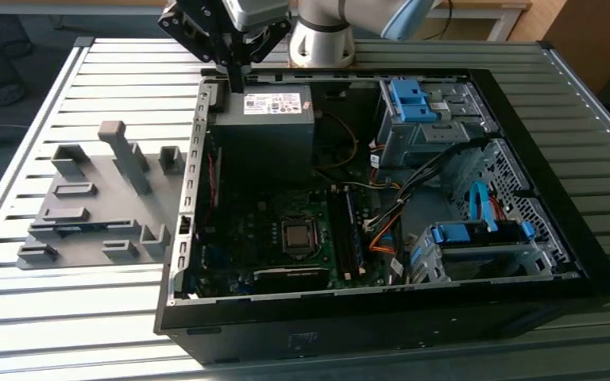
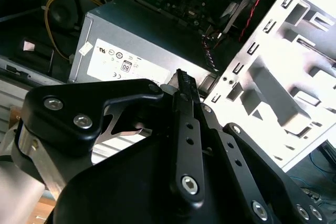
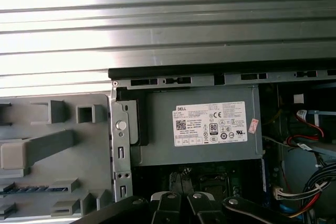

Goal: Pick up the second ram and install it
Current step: 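Reach for the second ram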

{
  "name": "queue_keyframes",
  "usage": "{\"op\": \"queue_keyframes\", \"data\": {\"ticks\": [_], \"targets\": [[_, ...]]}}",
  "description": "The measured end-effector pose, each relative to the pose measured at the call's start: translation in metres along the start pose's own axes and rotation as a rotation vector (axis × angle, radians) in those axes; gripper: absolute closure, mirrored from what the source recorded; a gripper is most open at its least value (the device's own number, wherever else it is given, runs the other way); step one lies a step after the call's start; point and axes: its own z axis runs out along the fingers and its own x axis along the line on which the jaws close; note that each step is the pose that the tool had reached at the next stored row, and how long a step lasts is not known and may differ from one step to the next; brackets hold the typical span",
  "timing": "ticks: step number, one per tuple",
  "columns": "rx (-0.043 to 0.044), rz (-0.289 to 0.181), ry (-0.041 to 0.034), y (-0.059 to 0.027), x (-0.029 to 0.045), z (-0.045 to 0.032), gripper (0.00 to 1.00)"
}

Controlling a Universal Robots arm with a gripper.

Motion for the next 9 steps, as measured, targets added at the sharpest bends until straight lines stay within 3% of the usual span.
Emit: {"op": "queue_keyframes", "data": {"ticks": [1,9], "targets": [[0.0000,0.000,0.0000,-0.0004,0.0040,0.0014,0.89],[0.0000,0.000,0.0000,-0.0005,0.0055,0.0016,0.89]]}}
